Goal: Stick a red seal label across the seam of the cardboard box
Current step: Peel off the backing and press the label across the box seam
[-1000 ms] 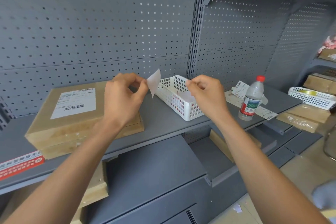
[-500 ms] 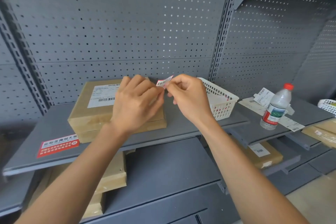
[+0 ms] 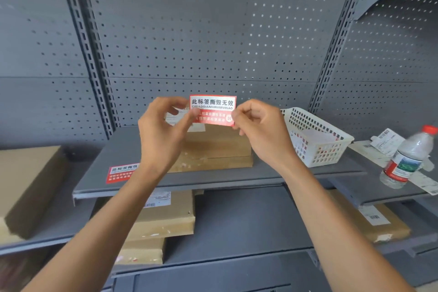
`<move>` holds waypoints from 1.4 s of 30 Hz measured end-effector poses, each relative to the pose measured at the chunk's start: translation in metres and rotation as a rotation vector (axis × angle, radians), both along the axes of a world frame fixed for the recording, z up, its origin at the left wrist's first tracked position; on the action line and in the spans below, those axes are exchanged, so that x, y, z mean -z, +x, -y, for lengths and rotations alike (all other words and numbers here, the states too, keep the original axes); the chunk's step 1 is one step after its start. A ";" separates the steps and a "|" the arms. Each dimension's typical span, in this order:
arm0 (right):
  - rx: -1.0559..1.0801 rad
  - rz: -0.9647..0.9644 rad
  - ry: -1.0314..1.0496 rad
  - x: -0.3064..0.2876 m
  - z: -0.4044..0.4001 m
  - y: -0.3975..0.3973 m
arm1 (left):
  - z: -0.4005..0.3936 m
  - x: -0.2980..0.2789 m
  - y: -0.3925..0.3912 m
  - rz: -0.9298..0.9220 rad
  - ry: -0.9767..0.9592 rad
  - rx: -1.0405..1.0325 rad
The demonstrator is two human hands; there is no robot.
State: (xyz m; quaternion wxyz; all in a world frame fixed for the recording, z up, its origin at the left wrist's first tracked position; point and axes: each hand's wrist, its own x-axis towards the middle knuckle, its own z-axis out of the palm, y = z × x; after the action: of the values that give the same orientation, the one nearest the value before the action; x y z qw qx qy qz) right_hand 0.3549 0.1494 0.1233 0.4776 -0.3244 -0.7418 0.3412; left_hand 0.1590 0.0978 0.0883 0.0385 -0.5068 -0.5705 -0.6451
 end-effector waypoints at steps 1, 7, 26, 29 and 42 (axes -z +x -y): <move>-0.012 0.000 0.005 0.000 0.001 -0.003 | 0.002 -0.001 -0.004 0.040 -0.019 0.009; -0.058 0.006 0.028 0.003 0.005 -0.019 | 0.019 -0.003 -0.014 0.145 -0.021 0.085; 0.101 0.125 0.103 0.100 0.003 -0.013 | 0.035 0.069 -0.019 -0.332 -0.126 -0.083; 0.122 0.140 0.104 0.114 0.002 -0.012 | 0.036 0.073 -0.013 -0.306 -0.188 -0.091; 0.209 0.203 0.139 0.124 -0.003 -0.023 | 0.034 0.080 -0.010 -0.217 -0.272 -0.181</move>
State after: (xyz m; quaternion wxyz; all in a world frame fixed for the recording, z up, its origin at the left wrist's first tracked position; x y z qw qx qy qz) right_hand 0.3318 0.1522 -0.0005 0.4545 -0.3988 -0.7701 0.2032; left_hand 0.1488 0.0641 0.0083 0.0891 -0.5206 -0.6881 -0.4975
